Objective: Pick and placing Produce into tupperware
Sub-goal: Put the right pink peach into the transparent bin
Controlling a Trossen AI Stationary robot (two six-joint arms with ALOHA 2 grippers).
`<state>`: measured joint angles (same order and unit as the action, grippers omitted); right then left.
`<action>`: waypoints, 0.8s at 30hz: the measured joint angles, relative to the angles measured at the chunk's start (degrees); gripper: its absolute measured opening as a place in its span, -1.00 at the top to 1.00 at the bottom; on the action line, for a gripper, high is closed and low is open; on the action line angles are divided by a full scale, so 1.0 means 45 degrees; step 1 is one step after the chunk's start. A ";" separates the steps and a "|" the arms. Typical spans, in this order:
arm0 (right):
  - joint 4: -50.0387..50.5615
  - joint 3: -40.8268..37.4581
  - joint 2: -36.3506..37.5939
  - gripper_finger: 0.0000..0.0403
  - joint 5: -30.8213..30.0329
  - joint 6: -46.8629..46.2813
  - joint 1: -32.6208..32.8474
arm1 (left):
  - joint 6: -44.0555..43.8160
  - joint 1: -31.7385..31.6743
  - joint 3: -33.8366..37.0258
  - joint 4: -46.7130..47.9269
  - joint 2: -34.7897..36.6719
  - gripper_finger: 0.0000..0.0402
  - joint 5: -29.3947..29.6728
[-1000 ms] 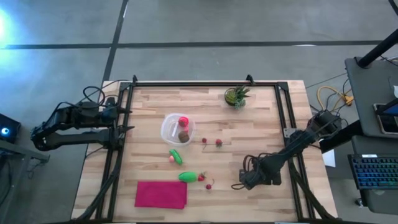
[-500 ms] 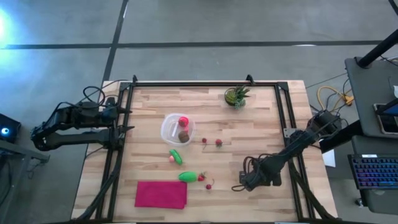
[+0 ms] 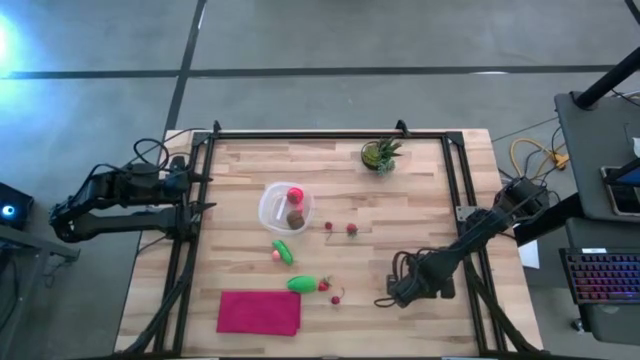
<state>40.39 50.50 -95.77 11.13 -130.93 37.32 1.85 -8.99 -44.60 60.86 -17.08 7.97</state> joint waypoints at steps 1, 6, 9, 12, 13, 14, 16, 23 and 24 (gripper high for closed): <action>0.0018 0.0000 0.0000 0.29 -0.0004 0.0005 0.0000 | 0.0000 0.0004 0.0000 -0.0009 0.0000 -0.59 0.0000; 0.0076 -0.0005 0.0010 0.12 -0.0022 0.0150 0.0000 | 0.0000 0.0005 0.0000 -0.0131 0.0000 -0.59 0.0000; 0.0093 -0.0010 0.0015 0.05 -0.0185 0.0294 0.0000 | 0.0005 0.0005 0.0000 -0.0131 0.0000 -0.59 0.0000; 0.0087 -0.0010 0.0019 0.02 -0.0406 0.0296 -0.0032 | 0.0005 0.0003 0.0000 -0.0131 0.0000 -0.59 0.0000; 0.0083 -0.0010 0.0019 0.02 -0.0473 0.0300 -0.0063 | 0.0005 0.0003 0.0000 -0.0139 0.0000 -0.59 0.0000; 0.0073 -0.0010 0.0019 0.03 -0.0559 0.0301 -0.0081 | 0.0005 0.0002 0.0000 -0.0157 0.0000 -0.59 0.0000; 0.0067 -0.0010 0.0024 0.05 -0.0723 0.0291 -0.0123 | 0.0005 0.0005 0.0000 -0.0244 0.0000 -0.59 0.0000; 0.0059 -0.0010 0.0024 0.16 -0.0866 0.0329 -0.0209 | 0.0007 0.0002 0.0000 -0.0698 0.0000 -0.59 0.0005; 0.0049 -0.0010 0.0024 0.18 -0.0869 0.0330 -0.0212 | 0.0010 0.0001 0.0000 -0.0713 0.0000 -0.59 0.0000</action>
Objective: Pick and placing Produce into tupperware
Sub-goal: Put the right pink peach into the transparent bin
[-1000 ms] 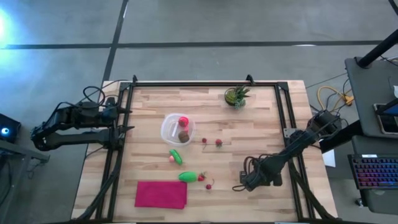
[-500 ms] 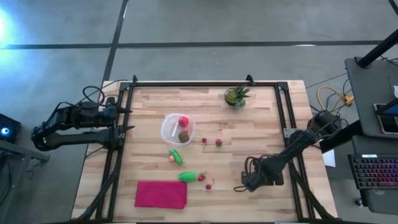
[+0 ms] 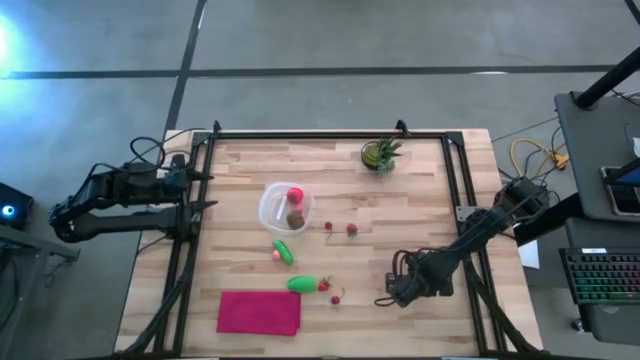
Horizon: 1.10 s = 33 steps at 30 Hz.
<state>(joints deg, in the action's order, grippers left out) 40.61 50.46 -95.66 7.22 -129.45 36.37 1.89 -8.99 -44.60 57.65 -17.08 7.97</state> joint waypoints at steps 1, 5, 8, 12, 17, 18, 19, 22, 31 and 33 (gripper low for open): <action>-0.0014 0.0000 0.0000 0.21 -0.0002 0.0000 -0.0002 | -0.0004 0.0000 0.0000 -0.0002 0.0000 -0.59 0.0004; -0.0026 0.0005 0.0000 0.35 -0.0049 0.0000 -0.0002 | 0.0000 0.0004 0.0000 -0.0001 0.0000 -0.59 0.0002; -0.0014 0.0013 0.0000 0.45 -0.0061 0.0000 -0.0010 | 0.0000 0.0001 0.0000 0.0001 0.0000 -0.59 0.0000; 0.0295 0.0215 -0.0015 0.52 -0.0313 -0.0005 -0.0017 | 0.0000 0.0000 0.0000 0.0003 0.0000 -0.59 0.0000; 0.0693 0.1337 -0.0017 0.53 -0.1450 0.0358 -0.0354 | 0.0005 0.0001 0.0000 0.0008 0.0000 -0.59 0.0003; 0.0718 0.1669 -0.0019 0.53 -0.1852 0.0827 -0.0565 | 0.0007 0.0003 0.0000 0.0008 0.0000 -0.59 0.0004; 0.0652 0.2064 -0.0018 0.53 -0.2243 0.1469 -0.0844 | 0.0008 0.0004 0.0000 0.0003 0.0000 -0.59 0.0004; 0.0535 0.3346 -0.0021 0.53 -0.3142 0.4482 -0.2074 | 0.0029 0.0004 0.0000 0.0003 0.0000 -0.59 0.0008; 0.0598 0.6693 -0.1247 0.53 -0.3628 1.1857 -0.6630 | 0.0026 0.0002 0.0000 -0.0006 0.0000 -0.59 0.0008; 0.0552 0.7496 -0.1783 0.53 -0.3188 1.3171 -0.7334 | 0.0024 0.0000 0.0000 -0.0006 -0.0004 -0.59 0.0004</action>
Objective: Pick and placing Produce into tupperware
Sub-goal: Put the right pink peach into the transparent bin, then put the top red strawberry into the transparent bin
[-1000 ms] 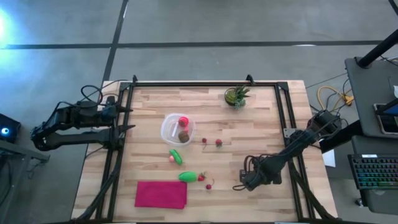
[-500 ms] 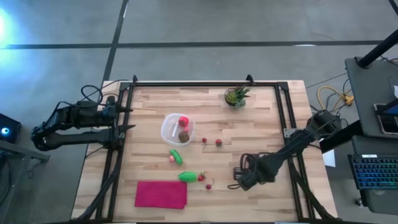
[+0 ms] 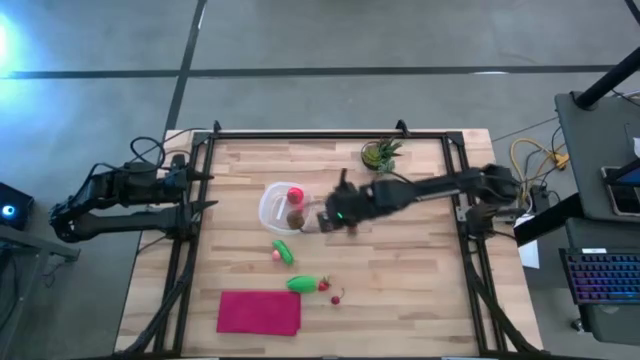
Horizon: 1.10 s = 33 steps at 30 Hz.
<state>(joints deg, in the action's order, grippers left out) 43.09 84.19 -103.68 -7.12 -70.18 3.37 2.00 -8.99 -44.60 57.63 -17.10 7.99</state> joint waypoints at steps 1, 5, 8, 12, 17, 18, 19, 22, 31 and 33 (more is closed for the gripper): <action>-0.0010 0.0450 -0.0343 0.53 0.0380 0.0652 -0.0318 | -0.0005 0.0004 0.0000 -0.0005 -0.0001 -0.59 0.0000; 0.0007 0.2773 -0.2068 0.53 0.1617 0.3328 -0.1164 | -0.0011 0.0000 0.0000 -0.0005 0.0004 -0.59 0.0001; 0.0697 0.4679 -0.3517 0.53 0.2161 0.4796 -0.1503 | -0.0015 0.0000 0.0000 -0.0010 0.0004 -0.59 0.0005; 0.2022 0.6934 -0.5104 0.53 0.2244 0.5963 -0.1654 | -0.0015 0.0002 0.0000 -0.0010 0.0004 -0.59 0.0000; 0.3040 0.8901 -0.6507 0.52 0.2255 0.6709 -0.1712 | -0.0015 0.0000 0.0000 -0.0015 0.0004 -0.59 0.0000; 0.3160 0.9160 -0.6741 0.52 0.2245 0.6724 -0.1732 | -0.0015 0.0004 0.0000 -0.0015 0.0004 -0.59 -0.0005; 0.3229 0.9390 -0.6936 0.52 0.2257 0.6744 -0.1772 | -0.0019 0.0000 0.0000 -0.0015 0.0004 -0.59 0.0000; 0.3561 1.0005 -0.7386 0.45 0.2291 0.7055 -0.1882 | -0.0019 0.0000 0.0000 -0.0015 0.0004 -0.59 0.0000; 0.4200 1.0626 -0.7528 -0.08 0.1619 0.8033 -0.2033 | -0.0019 0.0003 0.0000 -0.0023 0.0004 -0.59 -0.0003; 0.4761 1.0626 -0.7272 -0.17 0.1570 0.8525 -0.2033 | -0.0019 0.0000 0.0000 -0.0020 0.0004 -0.59 0.0000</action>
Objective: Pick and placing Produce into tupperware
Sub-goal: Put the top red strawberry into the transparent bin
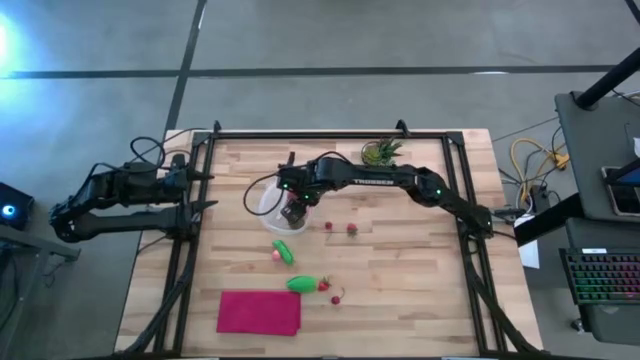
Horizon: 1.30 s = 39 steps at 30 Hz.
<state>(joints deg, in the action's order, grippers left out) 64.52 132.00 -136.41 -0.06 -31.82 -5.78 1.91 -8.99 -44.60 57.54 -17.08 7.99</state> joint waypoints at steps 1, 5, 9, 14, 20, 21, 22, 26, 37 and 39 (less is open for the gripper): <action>0.0630 0.0000 0.0134 -0.21 -0.0022 0.0332 0.0008 | 0.0000 0.0005 0.0000 0.0000 0.0000 -0.59 -0.0006; 0.3847 -0.0336 0.0497 -0.29 -0.0950 0.1497 0.0287 | 0.0000 0.0000 0.0000 0.0000 0.0000 -0.59 0.0000; 0.4960 -0.1282 0.0492 -0.32 -0.1068 0.2129 0.0686 | 0.0003 0.0003 0.0000 0.0000 0.0000 -0.59 0.0000; 0.4919 -0.2556 0.0497 -0.28 -0.0412 0.1423 0.0899 | 0.0013 0.0003 0.0000 0.0000 0.0000 -0.59 0.0000; 0.4613 -0.4066 0.1875 -0.23 -0.0679 -0.1266 0.0976 | 0.1037 0.0001 0.0000 -0.0005 0.0000 -0.59 0.0000; 0.4452 -0.4453 0.2260 -0.23 -0.0675 -0.1782 0.0976 | 0.1015 0.0005 0.0000 -0.0004 0.0000 -0.59 0.0000; 0.4256 -0.4874 0.2655 -0.22 -0.0674 -0.2264 0.0976 | 0.1014 0.0000 0.0000 -0.0005 0.0000 -0.59 0.0004; 0.3005 -0.6742 0.4411 -0.22 -0.0474 -0.4153 0.0902 | 0.1010 0.0003 0.0000 -0.0008 0.0000 -0.59 0.0002; -0.0227 -0.9975 0.6151 -0.21 0.1199 -0.7300 0.0605 | 0.0996 0.0005 0.0000 -0.0010 0.0000 -0.59 0.0000; -0.0248 -1.0098 0.6080 -0.21 0.1007 -0.7278 0.0599 | 0.0986 0.0001 0.0000 -0.0010 0.0000 -0.59 -0.0001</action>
<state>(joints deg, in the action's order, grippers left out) 63.40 86.56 -109.04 4.47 -64.57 -3.09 6.35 -8.99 -44.60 57.49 -17.08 7.98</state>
